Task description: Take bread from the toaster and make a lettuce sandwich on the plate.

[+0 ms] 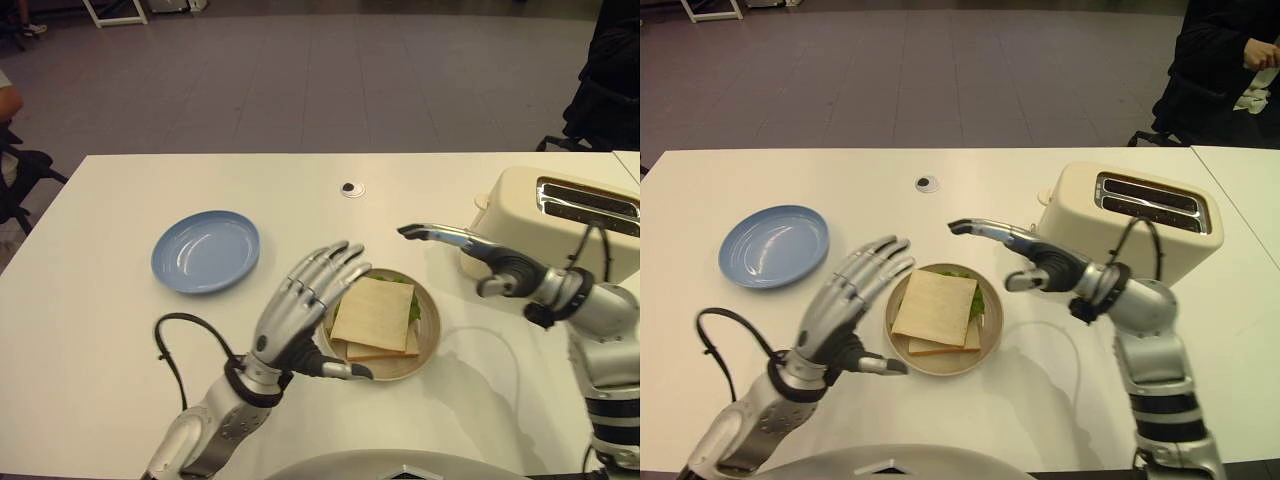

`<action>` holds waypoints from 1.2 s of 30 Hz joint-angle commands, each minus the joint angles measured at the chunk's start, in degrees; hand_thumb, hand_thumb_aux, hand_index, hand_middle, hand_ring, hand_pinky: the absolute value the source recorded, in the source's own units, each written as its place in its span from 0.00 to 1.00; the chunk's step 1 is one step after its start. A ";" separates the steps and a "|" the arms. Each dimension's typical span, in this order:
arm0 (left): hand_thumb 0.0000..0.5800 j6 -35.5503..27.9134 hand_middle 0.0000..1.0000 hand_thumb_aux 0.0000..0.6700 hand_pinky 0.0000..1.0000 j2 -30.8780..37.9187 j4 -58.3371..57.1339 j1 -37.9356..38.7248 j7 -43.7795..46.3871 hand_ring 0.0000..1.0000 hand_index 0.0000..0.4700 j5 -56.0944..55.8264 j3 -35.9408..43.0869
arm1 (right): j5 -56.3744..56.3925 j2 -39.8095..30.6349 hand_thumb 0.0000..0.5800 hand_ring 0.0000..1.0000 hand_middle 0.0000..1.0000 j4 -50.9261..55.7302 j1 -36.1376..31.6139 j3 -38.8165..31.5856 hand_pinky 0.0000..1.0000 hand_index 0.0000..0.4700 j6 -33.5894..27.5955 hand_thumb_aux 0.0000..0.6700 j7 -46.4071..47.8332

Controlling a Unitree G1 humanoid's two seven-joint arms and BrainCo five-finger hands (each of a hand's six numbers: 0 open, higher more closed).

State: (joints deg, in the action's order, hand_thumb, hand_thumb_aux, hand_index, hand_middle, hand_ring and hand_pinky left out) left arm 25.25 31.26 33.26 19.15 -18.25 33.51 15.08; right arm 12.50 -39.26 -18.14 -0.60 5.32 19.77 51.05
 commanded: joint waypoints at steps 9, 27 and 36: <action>1.00 0.66 1.00 1.00 1.00 14.74 -9.02 11.88 34.87 1.00 1.00 -7.83 2.66 | -18.79 -9.17 1.00 1.00 1.00 7.31 14.20 -14.25 1.00 1.00 14.48 1.00 11.33; 1.00 -6.33 1.00 1.00 1.00 -0.04 -47.51 -25.05 8.51 1.00 1.00 28.46 12.67 | -46.91 15.05 1.00 1.00 1.00 46.02 -12.34 -26.73 1.00 1.00 8.10 1.00 -30.09; 1.00 -4.34 1.00 1.00 1.00 3.76 -48.41 -25.83 -1.99 1.00 1.00 27.48 12.78 | -39.38 14.97 0.93 0.80 0.80 43.24 -15.98 -24.72 0.80 0.73 13.75 0.73 -32.90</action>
State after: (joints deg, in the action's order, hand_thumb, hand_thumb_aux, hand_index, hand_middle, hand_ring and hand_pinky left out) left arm 21.21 32.09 -18.56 -12.28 -21.96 59.69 27.49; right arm -29.20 -22.65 28.80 -19.44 -19.96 32.96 16.55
